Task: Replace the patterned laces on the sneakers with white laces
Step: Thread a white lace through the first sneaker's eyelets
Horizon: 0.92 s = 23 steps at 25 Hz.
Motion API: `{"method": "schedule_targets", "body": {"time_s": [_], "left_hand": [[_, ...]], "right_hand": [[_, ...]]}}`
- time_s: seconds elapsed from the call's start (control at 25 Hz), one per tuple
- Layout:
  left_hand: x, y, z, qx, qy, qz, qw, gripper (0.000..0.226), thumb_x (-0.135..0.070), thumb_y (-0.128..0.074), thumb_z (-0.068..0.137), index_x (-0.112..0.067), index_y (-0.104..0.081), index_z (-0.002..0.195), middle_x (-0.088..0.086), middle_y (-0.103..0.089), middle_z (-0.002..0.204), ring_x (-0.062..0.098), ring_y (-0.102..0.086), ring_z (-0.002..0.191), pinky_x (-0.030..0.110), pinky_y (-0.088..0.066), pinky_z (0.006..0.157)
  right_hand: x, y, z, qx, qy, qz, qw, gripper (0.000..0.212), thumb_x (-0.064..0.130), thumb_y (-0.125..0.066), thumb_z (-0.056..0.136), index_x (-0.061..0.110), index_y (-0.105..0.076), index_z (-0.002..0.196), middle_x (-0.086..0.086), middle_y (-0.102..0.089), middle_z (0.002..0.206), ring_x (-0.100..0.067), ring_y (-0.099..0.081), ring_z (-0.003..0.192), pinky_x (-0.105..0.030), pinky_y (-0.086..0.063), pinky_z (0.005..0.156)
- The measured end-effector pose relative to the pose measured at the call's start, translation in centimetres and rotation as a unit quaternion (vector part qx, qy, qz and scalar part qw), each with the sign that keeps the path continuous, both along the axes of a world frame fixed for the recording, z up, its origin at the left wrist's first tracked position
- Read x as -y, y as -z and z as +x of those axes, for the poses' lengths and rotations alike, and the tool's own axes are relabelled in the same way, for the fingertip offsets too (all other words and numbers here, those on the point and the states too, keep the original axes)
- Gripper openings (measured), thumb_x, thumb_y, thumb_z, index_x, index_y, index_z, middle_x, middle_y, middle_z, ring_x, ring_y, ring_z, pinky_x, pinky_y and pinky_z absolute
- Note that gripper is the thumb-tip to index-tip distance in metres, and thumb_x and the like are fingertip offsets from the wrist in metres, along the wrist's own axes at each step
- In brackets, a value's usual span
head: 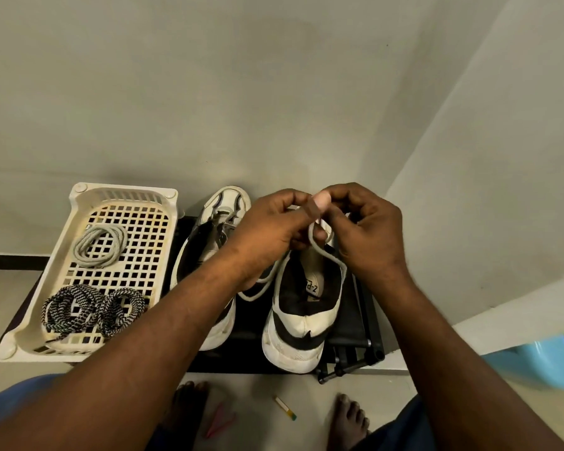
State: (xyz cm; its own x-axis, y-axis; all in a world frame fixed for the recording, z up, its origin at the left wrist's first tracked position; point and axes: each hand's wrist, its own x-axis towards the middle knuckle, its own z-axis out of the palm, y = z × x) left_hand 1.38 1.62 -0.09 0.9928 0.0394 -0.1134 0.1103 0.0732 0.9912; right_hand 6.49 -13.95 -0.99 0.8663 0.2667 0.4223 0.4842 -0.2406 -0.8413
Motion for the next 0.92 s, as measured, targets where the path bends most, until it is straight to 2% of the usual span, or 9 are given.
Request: {"method": "schedule_targets", "body": {"time_s": [0.12,0.2,0.28,0.36,0.44,0.56,0.64,0.76,0.92], "left_hand": [[-0.5,0.0,0.0,-0.017,-0.002,-0.009,1.0,0.019,-0.019,-0.07,0.098,-0.009,-0.073,0.113,0.009,-0.07,0.075,0.019,-0.069,0.068,0.035,-0.059,0.071],[-1.6,-0.3,0.1,-0.032,-0.026,-0.008,0.999,0.017,-0.017,-0.07,0.097,-0.006,-0.077,0.106,0.003,-0.059,0.063,0.013,-0.054,0.055,0.026,-0.048,0.056],[-3.0,-0.5,0.2,-0.035,-0.039,0.015,0.999,0.019,-0.019,-0.07,0.096,-0.003,-0.079,0.101,-0.001,-0.053,0.055,0.01,-0.042,0.05,0.022,-0.039,0.051],[-3.9,-0.5,0.1,-0.031,-0.022,0.04,0.998,0.018,-0.021,-0.072,0.094,-0.004,-0.08,0.095,0.013,-0.063,0.065,0.015,-0.045,0.053,0.025,-0.042,0.057],[-3.9,-0.1,0.1,-0.038,-0.01,0.075,0.996,0.018,-0.025,-0.075,0.091,-0.008,-0.081,0.092,0.03,-0.066,0.084,0.018,-0.045,0.058,0.029,-0.042,0.061],[-3.0,0.3,0.1,-0.039,-0.016,0.124,0.991,0.016,-0.029,-0.077,0.092,-0.013,-0.08,0.091,0.006,-0.07,0.073,0.01,-0.052,0.055,0.026,-0.048,0.057],[-2.7,0.6,0.3,-0.034,-0.027,0.137,0.99,0.015,-0.029,-0.076,0.093,-0.015,-0.079,0.091,-0.006,-0.07,0.071,0.007,-0.055,0.055,0.026,-0.05,0.057],[-2.8,1.1,0.5,-0.021,-0.042,0.187,0.981,0.015,-0.033,-0.076,0.093,-0.02,-0.08,0.087,-0.012,-0.072,0.069,-0.003,-0.056,0.054,0.026,-0.047,0.064],[-3.0,1.4,0.9,-0.013,-0.065,0.264,0.962,0.017,-0.038,-0.075,0.093,-0.025,-0.08,0.083,-0.018,-0.074,0.074,-0.004,-0.066,0.074,0.027,-0.048,0.077]], "right_hand": [[-0.3,0.5,0.4,-0.001,0.043,-0.001,0.999,0.005,0.021,-0.078,0.092,0.019,-0.079,0.096,0.01,-0.077,0.087,-0.012,-0.074,0.085,-0.03,-0.059,0.076],[0.1,0.7,1.0,-0.011,0.124,0.004,0.992,0.006,0.028,-0.079,0.092,0.022,-0.078,0.093,0.01,-0.076,0.082,-0.01,-0.074,0.08,-0.03,-0.059,0.074],[1.4,1.2,2.3,-0.029,0.213,-0.051,0.975,0.011,0.036,-0.076,0.093,0.026,-0.075,0.09,0.011,-0.073,0.082,-0.012,-0.072,0.083,-0.032,-0.056,0.074],[2.6,2.1,3.0,-0.032,0.25,-0.179,0.951,0.015,0.042,-0.075,0.092,0.027,-0.076,0.088,0.006,-0.068,0.093,-0.02,-0.066,0.098,-0.031,-0.046,0.075],[2.4,2.6,2.8,-0.029,0.211,-0.241,0.947,0.012,0.041,-0.076,0.091,0.029,-0.076,0.089,0.006,-0.064,0.105,-0.019,-0.058,0.11,-0.033,-0.044,0.082],[0.7,1.9,1.2,-0.037,0.016,-0.129,0.991,0.007,0.028,-0.072,0.096,0.028,-0.077,0.101,0.014,-0.073,0.104,-0.007,-0.066,0.106,-0.029,-0.052,0.09],[0.1,1.5,0.9,-0.08,-0.057,-0.078,0.992,0.009,0.021,-0.07,0.099,0.025,-0.078,0.097,0.01,-0.076,0.09,-0.006,-0.071,0.089,-0.023,-0.056,0.08],[0.8,1.3,1.6,-0.082,-0.001,-0.098,0.992,0.013,0.024,-0.073,0.097,0.028,-0.077,0.086,0.013,-0.073,0.076,-0.003,-0.068,0.073,-0.02,-0.052,0.069],[2.4,1.1,2.6,-0.043,0.132,-0.107,0.984,0.02,0.043,-0.074,0.094,0.026,-0.078,0.084,0.01,-0.073,0.075,-0.007,-0.068,0.075,-0.025,-0.052,0.07]]}}
